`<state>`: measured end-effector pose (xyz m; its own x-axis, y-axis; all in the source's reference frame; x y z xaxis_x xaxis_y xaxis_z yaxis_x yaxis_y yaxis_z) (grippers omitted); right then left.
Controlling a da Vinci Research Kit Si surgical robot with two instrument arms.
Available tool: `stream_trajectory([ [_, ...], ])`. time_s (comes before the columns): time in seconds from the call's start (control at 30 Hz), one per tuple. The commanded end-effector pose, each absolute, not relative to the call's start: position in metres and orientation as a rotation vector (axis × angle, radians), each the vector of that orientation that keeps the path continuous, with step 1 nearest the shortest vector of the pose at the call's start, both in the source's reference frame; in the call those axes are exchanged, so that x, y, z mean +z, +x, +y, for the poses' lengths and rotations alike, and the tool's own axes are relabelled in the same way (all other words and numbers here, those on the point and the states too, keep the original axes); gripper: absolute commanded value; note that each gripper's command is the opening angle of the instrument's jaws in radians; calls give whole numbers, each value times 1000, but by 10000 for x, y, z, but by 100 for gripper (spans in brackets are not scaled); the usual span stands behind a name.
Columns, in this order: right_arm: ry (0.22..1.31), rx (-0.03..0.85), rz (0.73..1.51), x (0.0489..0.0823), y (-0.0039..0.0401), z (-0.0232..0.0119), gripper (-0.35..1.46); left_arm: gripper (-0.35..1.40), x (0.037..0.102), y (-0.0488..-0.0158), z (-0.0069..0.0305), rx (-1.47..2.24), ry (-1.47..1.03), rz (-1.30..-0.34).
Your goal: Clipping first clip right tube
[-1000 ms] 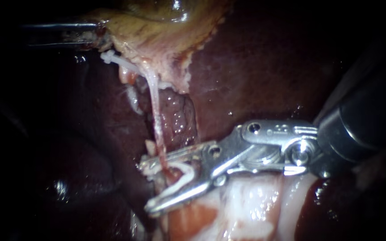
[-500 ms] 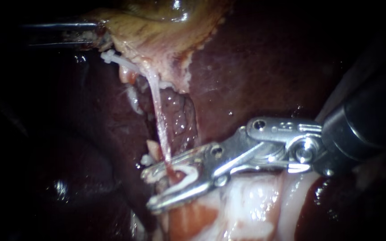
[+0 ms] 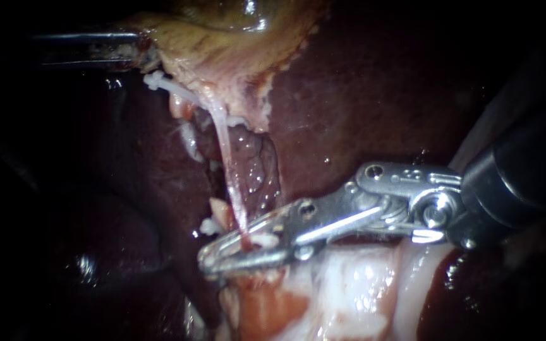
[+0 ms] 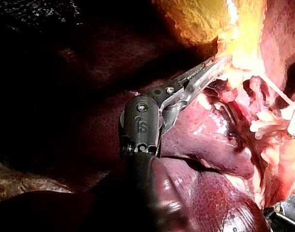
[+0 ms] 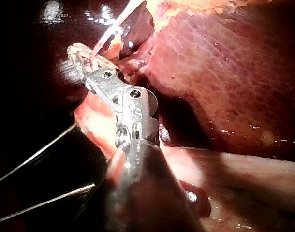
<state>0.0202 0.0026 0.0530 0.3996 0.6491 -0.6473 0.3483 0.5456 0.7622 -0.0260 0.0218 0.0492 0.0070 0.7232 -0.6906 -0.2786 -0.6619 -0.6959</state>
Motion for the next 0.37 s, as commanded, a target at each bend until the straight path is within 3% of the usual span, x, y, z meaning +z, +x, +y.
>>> stream_trajectory([
  [0.03, 1034, 239, 1199, 531, 203, 26, -35, -35, 492, -260, 218, 1747, -1558, -471],
  [0.37, 1033, 239, 1199, 535, 203, 27, -35, -35, 493, -260, 218, 1747, -1558, -471],
])
